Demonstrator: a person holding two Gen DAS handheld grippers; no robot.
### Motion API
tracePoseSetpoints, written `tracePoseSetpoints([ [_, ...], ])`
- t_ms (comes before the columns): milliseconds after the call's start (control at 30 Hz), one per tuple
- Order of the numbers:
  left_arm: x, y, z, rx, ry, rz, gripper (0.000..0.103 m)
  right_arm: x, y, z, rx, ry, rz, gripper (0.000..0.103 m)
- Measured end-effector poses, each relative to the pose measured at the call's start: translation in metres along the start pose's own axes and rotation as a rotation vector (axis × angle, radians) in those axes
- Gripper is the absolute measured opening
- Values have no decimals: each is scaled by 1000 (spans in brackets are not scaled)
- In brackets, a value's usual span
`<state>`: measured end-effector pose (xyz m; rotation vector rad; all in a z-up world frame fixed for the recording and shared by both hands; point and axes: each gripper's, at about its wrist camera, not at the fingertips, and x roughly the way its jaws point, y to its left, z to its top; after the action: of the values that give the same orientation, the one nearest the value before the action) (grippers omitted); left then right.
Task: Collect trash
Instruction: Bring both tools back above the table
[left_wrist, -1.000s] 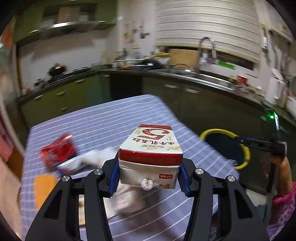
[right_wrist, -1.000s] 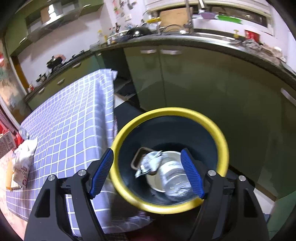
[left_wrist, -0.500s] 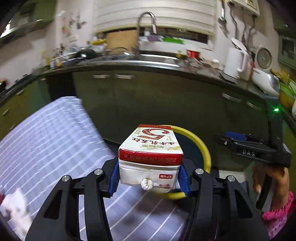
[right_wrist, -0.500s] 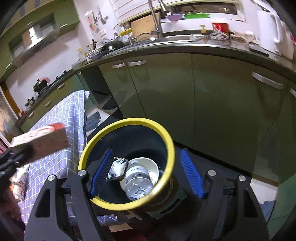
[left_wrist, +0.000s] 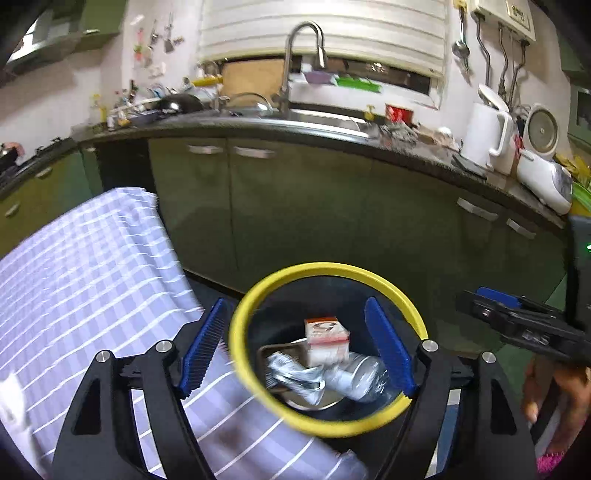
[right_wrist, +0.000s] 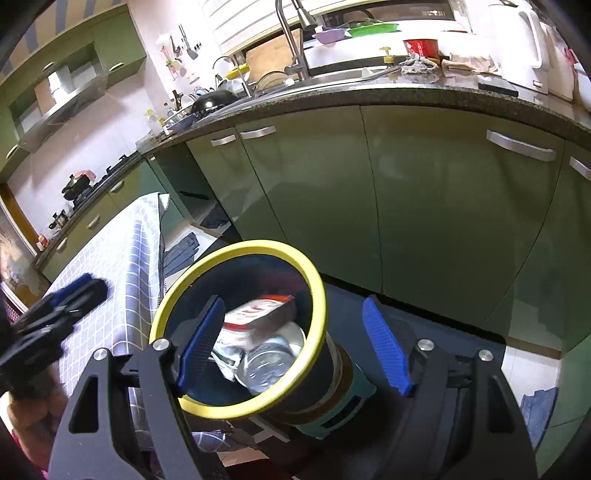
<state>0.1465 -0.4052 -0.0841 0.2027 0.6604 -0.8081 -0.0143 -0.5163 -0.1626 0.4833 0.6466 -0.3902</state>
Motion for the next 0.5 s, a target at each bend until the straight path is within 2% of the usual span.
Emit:
tracePoseSetpoints([
  [133,-52,25,-13,-39,-31,32,81,6,20,-2,-38,19,30,73],
  [233,-91,44,-29,-49,-45,92,83,12,40,-6,-75,41,59,73],
  [500,-184,105,-86,-135,-70,305,87,17,122,-27,-219,93,182,73],
])
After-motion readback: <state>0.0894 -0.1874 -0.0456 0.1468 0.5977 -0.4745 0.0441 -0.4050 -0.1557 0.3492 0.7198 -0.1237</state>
